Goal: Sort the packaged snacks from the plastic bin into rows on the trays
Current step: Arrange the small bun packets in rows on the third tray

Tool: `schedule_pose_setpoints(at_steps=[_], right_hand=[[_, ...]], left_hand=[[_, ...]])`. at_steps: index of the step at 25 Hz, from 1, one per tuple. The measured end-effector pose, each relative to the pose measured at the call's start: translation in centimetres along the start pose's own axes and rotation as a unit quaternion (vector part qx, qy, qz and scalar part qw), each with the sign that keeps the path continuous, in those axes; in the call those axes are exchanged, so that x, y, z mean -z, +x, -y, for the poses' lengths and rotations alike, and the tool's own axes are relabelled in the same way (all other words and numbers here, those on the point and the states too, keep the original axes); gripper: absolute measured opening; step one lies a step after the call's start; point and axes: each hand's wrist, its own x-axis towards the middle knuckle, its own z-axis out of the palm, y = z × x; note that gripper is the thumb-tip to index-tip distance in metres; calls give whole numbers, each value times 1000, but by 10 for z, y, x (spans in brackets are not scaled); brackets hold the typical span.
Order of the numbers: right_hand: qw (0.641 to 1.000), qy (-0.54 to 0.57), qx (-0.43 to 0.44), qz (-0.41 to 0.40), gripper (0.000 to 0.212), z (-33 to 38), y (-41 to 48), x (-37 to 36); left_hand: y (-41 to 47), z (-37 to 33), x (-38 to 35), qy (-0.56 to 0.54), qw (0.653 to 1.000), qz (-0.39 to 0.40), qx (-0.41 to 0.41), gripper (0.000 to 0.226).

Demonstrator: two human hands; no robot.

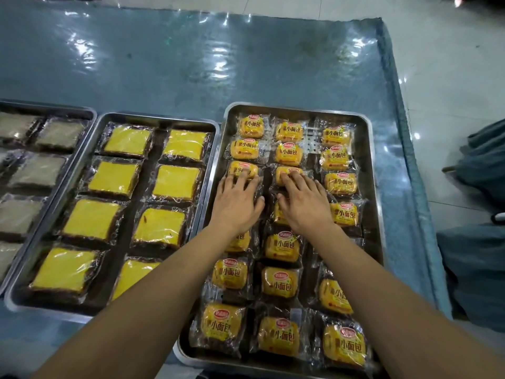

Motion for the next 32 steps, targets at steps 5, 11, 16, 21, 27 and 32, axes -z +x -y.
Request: schedule_pose_setpoints(at_steps=[5,11,16,21,27,32], right_hand=[[1000,0,-3,-10,60,-1,1,5],[1000,-3,-5,1,61,-2,3,1],[1000,8,-6,5,61,-3,6,-1],[1000,16,-10,6,61,-3,7,-2],[1000,7,-15,-21,59,-1,8,4],[995,7,23,-95,54,13,46,15]], left_hand=[[4,-4,6,-13,999,-36,-13,58],[62,0,17,-42,997,-53,40,64],[76,9,10,-29,999,-20,28,64],[75,7,14,-49,998,-16,19,62],[73,3,16,-58,998,-22,26,62],[71,5,13,-62,997,-33,17,62]])
